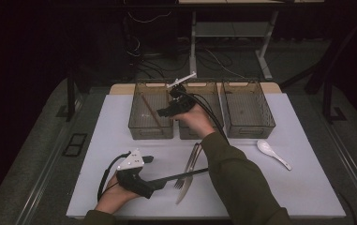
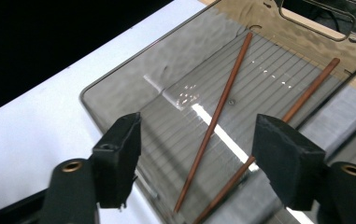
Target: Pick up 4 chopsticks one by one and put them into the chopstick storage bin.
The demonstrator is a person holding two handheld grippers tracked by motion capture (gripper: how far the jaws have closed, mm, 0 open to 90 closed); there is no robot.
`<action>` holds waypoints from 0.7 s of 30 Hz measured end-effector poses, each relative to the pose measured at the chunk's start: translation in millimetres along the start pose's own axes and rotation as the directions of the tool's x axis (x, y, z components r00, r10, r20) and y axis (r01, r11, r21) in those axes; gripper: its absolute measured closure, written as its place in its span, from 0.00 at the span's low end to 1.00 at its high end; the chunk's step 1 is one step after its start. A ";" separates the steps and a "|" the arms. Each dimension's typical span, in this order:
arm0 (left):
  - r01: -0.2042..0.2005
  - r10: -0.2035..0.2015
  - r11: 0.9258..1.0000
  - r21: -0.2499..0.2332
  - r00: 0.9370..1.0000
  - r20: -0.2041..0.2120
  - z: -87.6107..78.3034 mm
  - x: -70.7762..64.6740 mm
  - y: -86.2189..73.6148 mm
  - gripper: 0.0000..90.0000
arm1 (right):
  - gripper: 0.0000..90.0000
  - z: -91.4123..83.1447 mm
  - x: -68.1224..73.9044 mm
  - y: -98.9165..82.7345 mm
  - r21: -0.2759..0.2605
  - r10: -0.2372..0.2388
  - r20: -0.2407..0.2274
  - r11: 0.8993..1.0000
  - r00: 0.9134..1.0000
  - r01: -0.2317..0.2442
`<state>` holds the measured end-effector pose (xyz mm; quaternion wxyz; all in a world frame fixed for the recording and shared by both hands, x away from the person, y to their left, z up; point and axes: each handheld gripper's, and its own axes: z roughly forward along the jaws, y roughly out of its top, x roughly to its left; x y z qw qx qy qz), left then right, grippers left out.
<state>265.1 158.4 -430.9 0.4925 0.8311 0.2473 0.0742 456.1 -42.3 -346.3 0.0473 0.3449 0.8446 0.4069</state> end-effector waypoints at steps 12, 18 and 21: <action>-0.011 0.011 1.000 0.022 1.000 -0.008 0.0 0.7 -1.1 0.00 | 0.30 -38.2 -6.4 -30.9 -0.028 -0.046 -0.006 0.999 0.999 0.046; -0.002 0.002 1.000 0.019 1.000 -0.004 1.6 -0.7 -1.8 0.00 | 0.31 -60.3 -10.1 -51.0 -0.036 -0.060 -0.002 0.998 0.998 0.060; -0.005 0.005 1.000 0.017 1.000 -0.005 1.7 0.2 -1.3 0.00 | 0.31 -72.5 -12.7 -60.6 -0.053 -0.062 -0.003 0.997 0.998 0.061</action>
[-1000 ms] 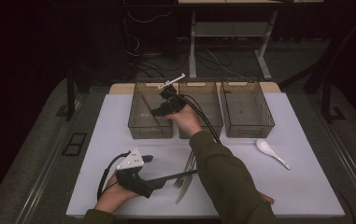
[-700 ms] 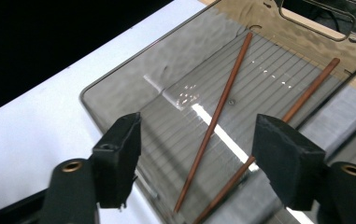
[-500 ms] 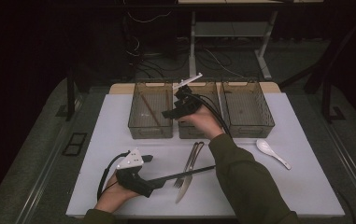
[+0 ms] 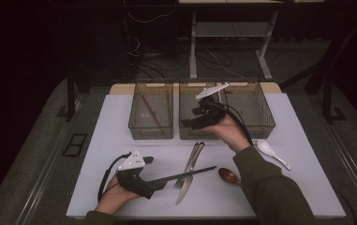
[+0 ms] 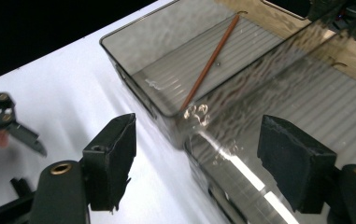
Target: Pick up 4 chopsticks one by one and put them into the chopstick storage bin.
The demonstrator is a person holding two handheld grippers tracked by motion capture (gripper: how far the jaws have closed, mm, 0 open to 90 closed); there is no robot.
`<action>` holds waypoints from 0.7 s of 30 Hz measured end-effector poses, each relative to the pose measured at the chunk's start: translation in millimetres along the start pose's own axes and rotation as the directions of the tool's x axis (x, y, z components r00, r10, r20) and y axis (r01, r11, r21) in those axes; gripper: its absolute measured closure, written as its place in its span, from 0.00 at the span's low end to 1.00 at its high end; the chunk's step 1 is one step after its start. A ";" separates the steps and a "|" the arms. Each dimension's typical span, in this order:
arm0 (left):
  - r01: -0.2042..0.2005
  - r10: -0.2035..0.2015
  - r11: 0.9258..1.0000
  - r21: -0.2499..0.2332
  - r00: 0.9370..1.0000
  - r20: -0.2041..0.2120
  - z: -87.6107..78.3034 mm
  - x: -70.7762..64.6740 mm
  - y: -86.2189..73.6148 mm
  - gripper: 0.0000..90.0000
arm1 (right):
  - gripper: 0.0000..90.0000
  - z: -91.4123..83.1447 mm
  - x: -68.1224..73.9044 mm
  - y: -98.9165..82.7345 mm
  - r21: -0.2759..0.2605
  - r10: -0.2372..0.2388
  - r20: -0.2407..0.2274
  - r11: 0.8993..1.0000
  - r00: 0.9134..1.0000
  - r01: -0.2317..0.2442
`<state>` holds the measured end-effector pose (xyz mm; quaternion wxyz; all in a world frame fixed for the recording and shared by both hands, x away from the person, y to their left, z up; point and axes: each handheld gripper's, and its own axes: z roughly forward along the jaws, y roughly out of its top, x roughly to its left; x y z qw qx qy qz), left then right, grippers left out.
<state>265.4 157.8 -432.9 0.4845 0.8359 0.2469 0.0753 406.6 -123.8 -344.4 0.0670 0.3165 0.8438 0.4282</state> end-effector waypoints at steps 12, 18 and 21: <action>0.004 -0.004 1.000 0.004 1.000 0.000 0.7 -0.1 -0.6 0.00 | 0.31 -45.6 1.0 -41.7 -0.063 -0.037 -0.011 0.997 0.999 0.036; -0.001 0.001 1.000 0.006 1.000 -0.003 0.4 0.8 -0.5 0.00 | 0.30 -61.2 -1.1 -67.2 -0.093 -0.028 0.003 0.995 1.000 0.028; 0.004 -0.004 1.000 0.009 1.000 0.000 0.1 0.7 -0.6 0.00 | 0.28 -67.9 -2.0 -81.1 -0.086 -0.014 0.017 0.996 1.000 0.015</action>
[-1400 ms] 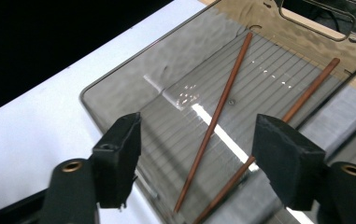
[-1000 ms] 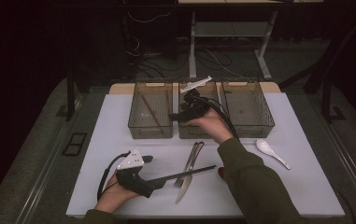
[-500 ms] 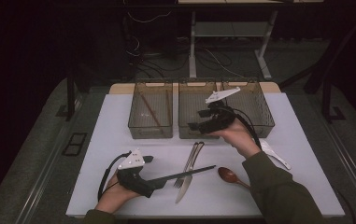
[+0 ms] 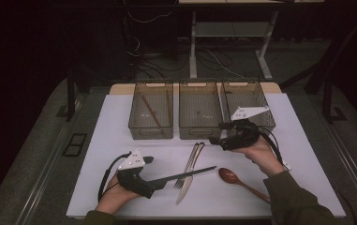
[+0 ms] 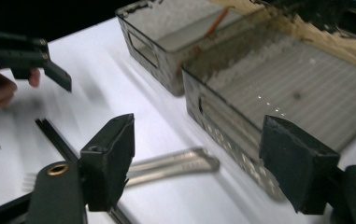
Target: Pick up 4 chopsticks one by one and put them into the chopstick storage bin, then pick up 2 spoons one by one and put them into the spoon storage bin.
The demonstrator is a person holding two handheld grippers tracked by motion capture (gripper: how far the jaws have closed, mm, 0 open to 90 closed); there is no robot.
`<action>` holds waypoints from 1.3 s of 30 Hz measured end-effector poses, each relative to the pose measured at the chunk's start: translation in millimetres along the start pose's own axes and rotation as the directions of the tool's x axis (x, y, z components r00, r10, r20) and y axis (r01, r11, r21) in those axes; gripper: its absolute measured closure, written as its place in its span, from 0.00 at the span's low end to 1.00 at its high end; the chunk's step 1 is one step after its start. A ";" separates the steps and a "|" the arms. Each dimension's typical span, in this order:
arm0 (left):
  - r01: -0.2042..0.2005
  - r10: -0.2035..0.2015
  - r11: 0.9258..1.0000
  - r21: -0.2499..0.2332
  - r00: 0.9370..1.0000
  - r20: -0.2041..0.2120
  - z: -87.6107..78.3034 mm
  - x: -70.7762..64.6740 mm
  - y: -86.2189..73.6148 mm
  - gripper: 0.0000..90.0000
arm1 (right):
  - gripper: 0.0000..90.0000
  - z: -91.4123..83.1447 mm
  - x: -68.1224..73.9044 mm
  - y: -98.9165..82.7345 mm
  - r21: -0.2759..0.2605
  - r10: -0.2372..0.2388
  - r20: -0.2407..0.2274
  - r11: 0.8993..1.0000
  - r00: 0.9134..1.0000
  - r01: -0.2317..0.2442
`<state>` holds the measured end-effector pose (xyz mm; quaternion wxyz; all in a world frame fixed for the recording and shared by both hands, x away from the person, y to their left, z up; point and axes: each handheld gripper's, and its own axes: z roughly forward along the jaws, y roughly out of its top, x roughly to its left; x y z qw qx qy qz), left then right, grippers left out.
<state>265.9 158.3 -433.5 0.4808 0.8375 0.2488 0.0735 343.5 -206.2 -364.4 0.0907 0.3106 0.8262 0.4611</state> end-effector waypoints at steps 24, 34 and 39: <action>0.003 -0.003 1.000 -0.009 1.000 -0.004 -2.7 0.7 0.9 0.00 | 0.21 -57.1 3.8 -116.2 -0.042 0.075 0.082 0.997 0.994 -0.072; -0.008 0.008 1.000 -0.003 1.000 -0.013 -2.8 -0.2 2.4 0.00 | 0.20 -70.3 2.1 -139.1 -0.035 0.100 0.102 0.995 0.990 -0.096; -0.006 0.006 1.000 0.003 1.000 -0.003 -2.1 -0.4 4.5 0.04 | 0.20 -74.5 1.8 -141.7 -0.042 0.107 0.098 0.994 0.989 -0.104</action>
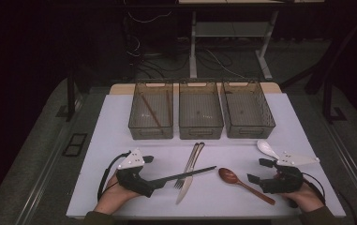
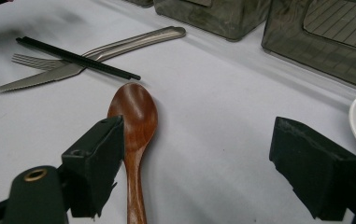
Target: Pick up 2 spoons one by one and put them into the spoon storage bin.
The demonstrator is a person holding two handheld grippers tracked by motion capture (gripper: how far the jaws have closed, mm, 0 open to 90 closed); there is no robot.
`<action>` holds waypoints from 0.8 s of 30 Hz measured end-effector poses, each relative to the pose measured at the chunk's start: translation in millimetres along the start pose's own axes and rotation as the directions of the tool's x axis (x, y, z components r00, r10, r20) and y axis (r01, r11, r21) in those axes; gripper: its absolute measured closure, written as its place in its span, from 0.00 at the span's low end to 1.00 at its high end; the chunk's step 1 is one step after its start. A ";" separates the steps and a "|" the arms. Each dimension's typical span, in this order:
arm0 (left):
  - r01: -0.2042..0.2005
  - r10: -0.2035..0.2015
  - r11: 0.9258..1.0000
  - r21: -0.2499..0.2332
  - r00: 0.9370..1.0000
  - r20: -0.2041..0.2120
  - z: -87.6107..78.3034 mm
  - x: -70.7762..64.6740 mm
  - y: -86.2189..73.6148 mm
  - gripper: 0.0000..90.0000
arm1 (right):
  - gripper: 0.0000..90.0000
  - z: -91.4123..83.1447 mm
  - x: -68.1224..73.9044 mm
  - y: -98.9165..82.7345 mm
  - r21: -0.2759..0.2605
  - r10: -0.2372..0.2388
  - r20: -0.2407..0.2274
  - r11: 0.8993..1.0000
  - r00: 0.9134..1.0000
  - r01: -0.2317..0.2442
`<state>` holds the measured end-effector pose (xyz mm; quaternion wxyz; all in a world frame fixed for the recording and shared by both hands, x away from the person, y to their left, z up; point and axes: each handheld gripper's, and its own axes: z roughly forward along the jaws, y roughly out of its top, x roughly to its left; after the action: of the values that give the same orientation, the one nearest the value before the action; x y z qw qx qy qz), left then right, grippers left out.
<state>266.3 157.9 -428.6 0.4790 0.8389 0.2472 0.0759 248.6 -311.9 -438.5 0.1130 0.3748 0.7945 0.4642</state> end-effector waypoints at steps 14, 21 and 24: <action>-0.030 0.030 1.000 -0.004 0.999 0.013 5.1 6.2 9.9 0.40 | 0.19 5.2 1.9 -0.7 0.016 -0.018 -0.001 1.000 1.000 0.018; -0.049 0.049 0.999 0.004 0.998 0.040 15.0 10.6 15.5 0.60 | 0.19 4.4 1.8 -0.6 0.009 -0.010 0.001 1.000 1.000 0.010; -0.052 0.051 0.998 0.026 0.997 0.059 21.7 12.6 17.9 0.65 | 0.19 4.6 1.4 0.0 0.005 -0.012 -0.001 1.000 1.000 0.012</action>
<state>291.3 139.9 -426.3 0.4723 0.8533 0.2126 0.0605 250.1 -307.9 -440.8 0.1144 0.3699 0.7981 0.4616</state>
